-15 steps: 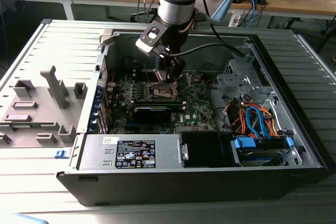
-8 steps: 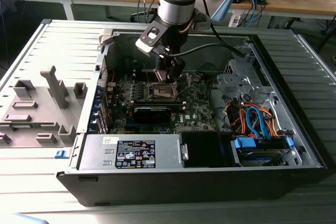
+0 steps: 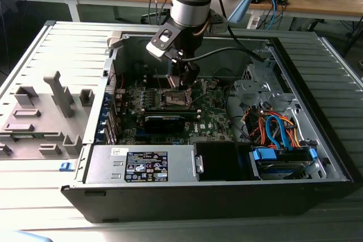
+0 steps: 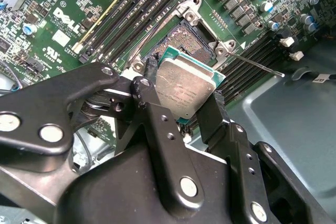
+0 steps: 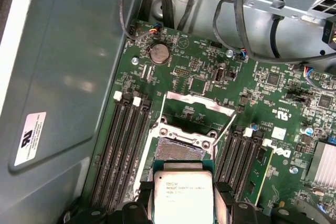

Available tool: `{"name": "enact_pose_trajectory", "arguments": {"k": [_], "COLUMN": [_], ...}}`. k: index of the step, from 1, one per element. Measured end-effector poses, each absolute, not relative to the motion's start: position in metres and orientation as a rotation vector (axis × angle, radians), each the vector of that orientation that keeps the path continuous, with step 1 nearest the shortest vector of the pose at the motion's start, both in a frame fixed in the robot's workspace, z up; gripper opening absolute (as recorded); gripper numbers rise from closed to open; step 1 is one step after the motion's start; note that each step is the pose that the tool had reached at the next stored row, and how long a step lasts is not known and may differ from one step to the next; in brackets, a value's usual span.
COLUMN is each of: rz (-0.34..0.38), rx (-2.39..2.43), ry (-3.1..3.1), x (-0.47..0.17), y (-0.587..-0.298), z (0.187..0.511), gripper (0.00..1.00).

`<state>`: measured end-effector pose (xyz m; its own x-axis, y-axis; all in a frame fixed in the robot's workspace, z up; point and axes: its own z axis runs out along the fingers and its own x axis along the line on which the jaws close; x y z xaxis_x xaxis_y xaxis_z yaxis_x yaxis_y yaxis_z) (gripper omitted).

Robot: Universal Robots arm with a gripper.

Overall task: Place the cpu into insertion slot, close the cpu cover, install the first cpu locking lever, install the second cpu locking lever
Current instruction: 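Place the cpu into insertion slot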

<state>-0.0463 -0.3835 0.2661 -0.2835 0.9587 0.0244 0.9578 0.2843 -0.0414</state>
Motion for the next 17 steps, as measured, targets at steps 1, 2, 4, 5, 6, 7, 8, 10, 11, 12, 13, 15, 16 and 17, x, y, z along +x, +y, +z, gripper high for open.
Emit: {"name": "enact_pose_trajectory", "arguments": {"k": [1,2,4,5,6,7,8,10,11,12,13,15,16,17], "rz": [0.029,0.029,0.029,0.029,0.029,0.029,0.029,0.029,0.03,0.03,0.03,0.03,0.03,0.03], "rx": [-1.855,-1.857,-1.861,-1.864,-1.867,-1.869,-1.871,-1.874,-1.875,-1.876,-1.877,-1.88,-1.881,-1.882], "ry": [-2.48,-2.479,-2.476,-2.473,-2.471,-2.47,-2.468,-2.466,-2.466,-2.465,-2.464,-2.462,-2.462,-2.46], "x": [-0.0463,-0.0463,-0.0463,-0.0463,-0.0463,-0.0463,-0.0463,-0.0463,-0.0463,-0.0463,-0.0463,-0.0463,-0.0463,-0.0463], "y": [-0.3835,-0.3835,-0.3834,-0.3834,-0.3835,-0.3835,-0.3834,-0.3834,-0.3835,-0.3835,-0.3835,-0.3835,-0.3834,-0.3835], "z": [0.266,0.2659,0.2658,0.2657,0.2656,0.2656,0.2655,0.2654,0.2653,0.2653,0.2652,0.2651,0.265,0.265], "gripper": [0.55,0.55,0.55,0.55,0.55,0.55,0.55,0.55,0.55,0.55,0.55,0.55,0.55,0.55]}}
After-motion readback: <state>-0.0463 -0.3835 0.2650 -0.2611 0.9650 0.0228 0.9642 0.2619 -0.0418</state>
